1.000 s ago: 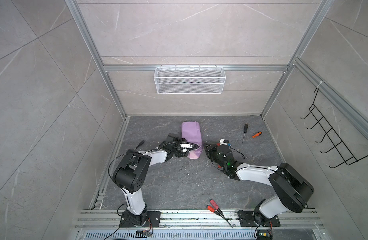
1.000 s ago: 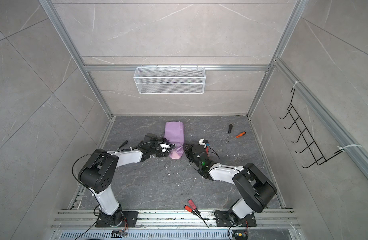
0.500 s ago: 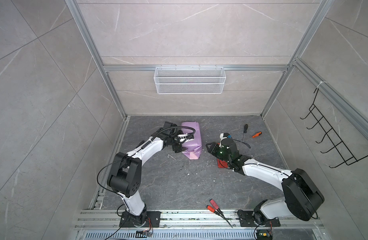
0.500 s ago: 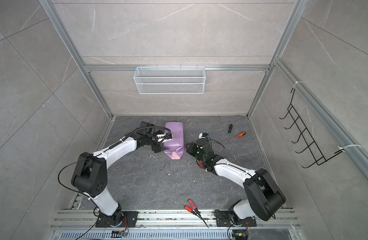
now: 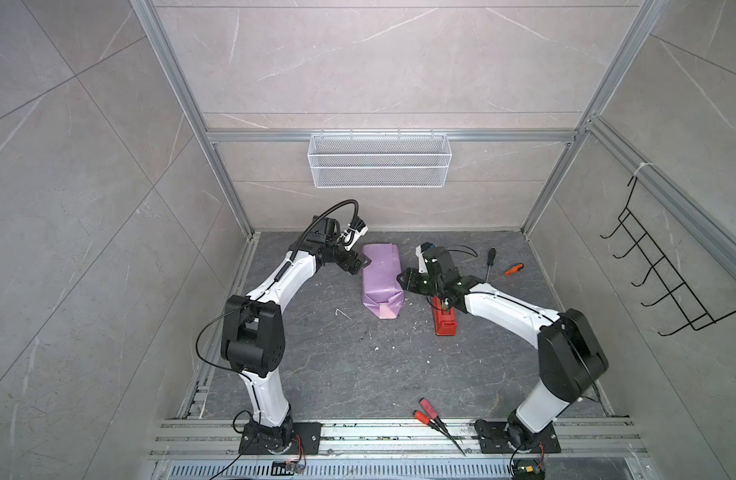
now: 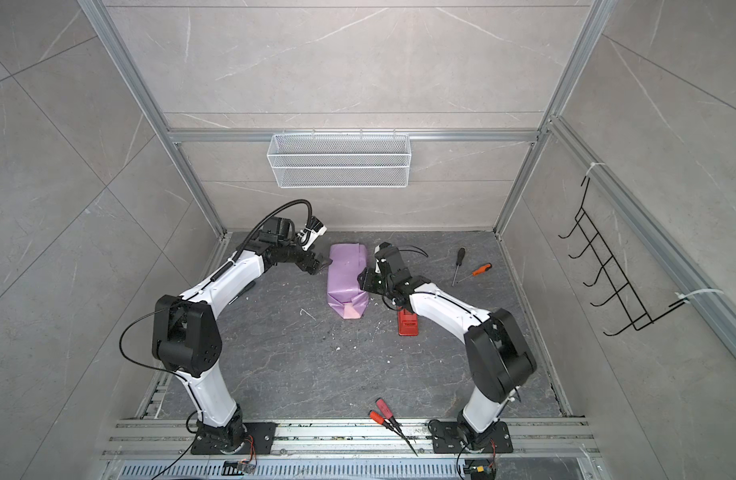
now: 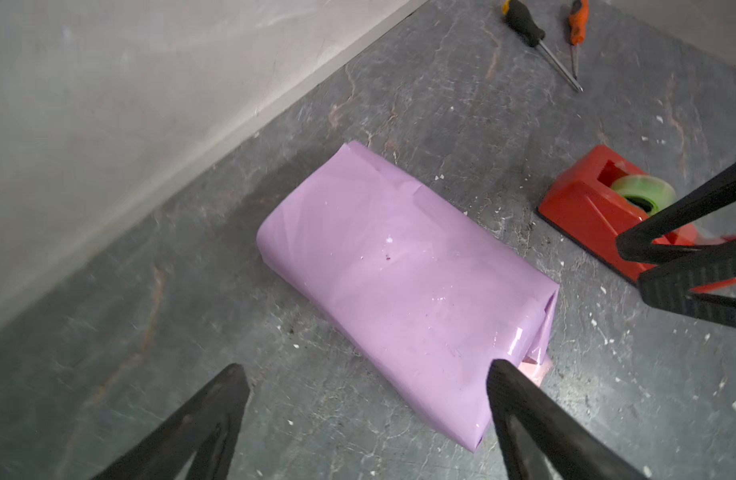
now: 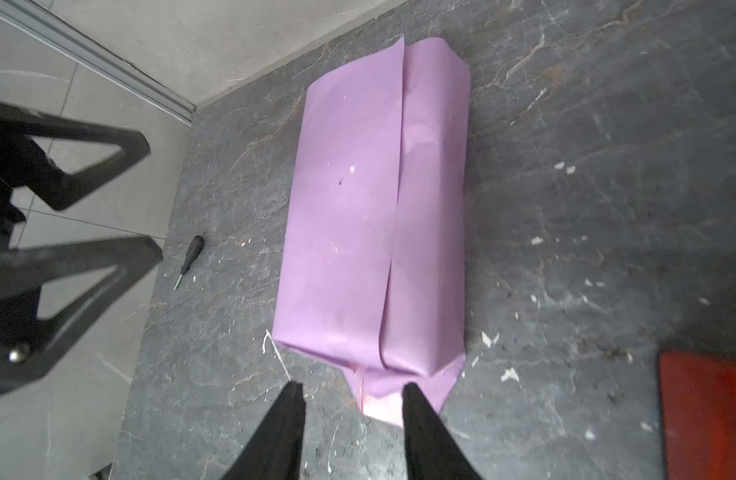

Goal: Wrap the gift box in paper

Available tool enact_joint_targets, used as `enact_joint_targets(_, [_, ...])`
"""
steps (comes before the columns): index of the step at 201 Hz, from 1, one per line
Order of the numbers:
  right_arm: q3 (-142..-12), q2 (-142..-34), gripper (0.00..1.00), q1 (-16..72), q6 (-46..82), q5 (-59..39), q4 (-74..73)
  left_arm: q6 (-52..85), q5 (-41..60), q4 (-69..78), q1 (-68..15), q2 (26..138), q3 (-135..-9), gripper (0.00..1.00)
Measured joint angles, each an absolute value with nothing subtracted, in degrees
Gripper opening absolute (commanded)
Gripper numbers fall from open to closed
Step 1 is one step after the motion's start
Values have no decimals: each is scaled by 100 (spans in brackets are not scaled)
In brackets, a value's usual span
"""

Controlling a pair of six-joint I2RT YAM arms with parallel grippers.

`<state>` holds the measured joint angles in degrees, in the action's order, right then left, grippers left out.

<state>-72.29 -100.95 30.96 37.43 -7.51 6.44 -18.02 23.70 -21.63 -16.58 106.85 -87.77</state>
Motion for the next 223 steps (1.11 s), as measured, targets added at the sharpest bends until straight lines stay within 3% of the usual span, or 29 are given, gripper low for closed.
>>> enact_joint_targets(63, [-9205, -11942, 38, 2644, 3721, -773, 1859, -156, 2832, -1935, -1621, 11349, -8451, 77])
enact_joint_targets(116, [-9303, -12081, 36, 2637, 3756, -1057, 2064, 860, 3192, -1378, -1638, 11343, -7808, 56])
enact_joint_targets(140, [-8945, -11867, 36, 2755, 3798, -1179, 1935, 1238, 3406, -1280, -1643, 11111, -7301, 52])
enact_joint_targets(173, [-8224, -11325, 38, 2958, 3966, -1339, 1887, 1579, 3398, -1238, -1697, 10447, -6517, 53])
enact_joint_targets(223, [-7118, -9830, 43, 3030, 3898, -1280, 1990, 987, 2943, -1752, -1726, 9428, -6300, 69])
